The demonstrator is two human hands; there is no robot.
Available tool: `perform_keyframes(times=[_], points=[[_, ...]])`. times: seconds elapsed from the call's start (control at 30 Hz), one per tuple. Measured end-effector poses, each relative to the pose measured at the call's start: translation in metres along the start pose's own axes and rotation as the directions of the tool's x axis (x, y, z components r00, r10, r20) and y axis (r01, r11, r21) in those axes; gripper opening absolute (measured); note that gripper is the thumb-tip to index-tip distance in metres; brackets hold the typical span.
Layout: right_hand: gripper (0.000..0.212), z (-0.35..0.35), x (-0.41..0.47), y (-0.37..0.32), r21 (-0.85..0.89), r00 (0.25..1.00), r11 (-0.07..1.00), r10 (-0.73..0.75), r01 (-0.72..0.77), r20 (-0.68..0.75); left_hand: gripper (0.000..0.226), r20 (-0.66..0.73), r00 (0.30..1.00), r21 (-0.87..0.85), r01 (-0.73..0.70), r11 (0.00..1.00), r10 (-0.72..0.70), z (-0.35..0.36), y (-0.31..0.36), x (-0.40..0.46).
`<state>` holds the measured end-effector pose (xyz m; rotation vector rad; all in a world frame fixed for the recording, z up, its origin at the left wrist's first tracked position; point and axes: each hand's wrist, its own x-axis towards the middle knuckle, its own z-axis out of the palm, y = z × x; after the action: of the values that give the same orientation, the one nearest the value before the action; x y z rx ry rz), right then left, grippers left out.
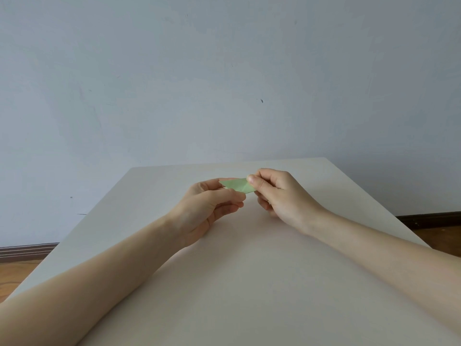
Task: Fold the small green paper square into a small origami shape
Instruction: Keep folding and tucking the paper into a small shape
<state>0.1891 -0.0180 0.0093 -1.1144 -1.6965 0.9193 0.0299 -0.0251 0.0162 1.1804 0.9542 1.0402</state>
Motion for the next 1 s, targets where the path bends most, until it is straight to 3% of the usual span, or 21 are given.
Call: perform_keyframes(times=[0.3, 0.53, 1.0], points=[[0.039, -0.0007, -0.0001, -0.0014, 0.101, 0.995, 0.992, 0.069, -0.075, 0.066, 0.019, -0.003, 1.0, -0.009, -0.005, 1.0, 0.005, -0.0003, -0.0015, 0.0011], [0.016, -0.001, -0.0001, -0.0007, 0.26, 0.991, 0.956, 0.123, -0.135, 0.061, 0.019, -0.101, 0.994, -0.028, -0.054, 0.998, 0.051, -0.0009, -0.004, 0.0036], [0.011, -0.0006, -0.0007, 0.0002, 0.224, 0.985, 0.962, 0.14, -0.159, 0.098, 0.015, -0.18, 0.972, 0.007, -0.15, 0.989, 0.149, -0.0014, -0.007, 0.0043]])
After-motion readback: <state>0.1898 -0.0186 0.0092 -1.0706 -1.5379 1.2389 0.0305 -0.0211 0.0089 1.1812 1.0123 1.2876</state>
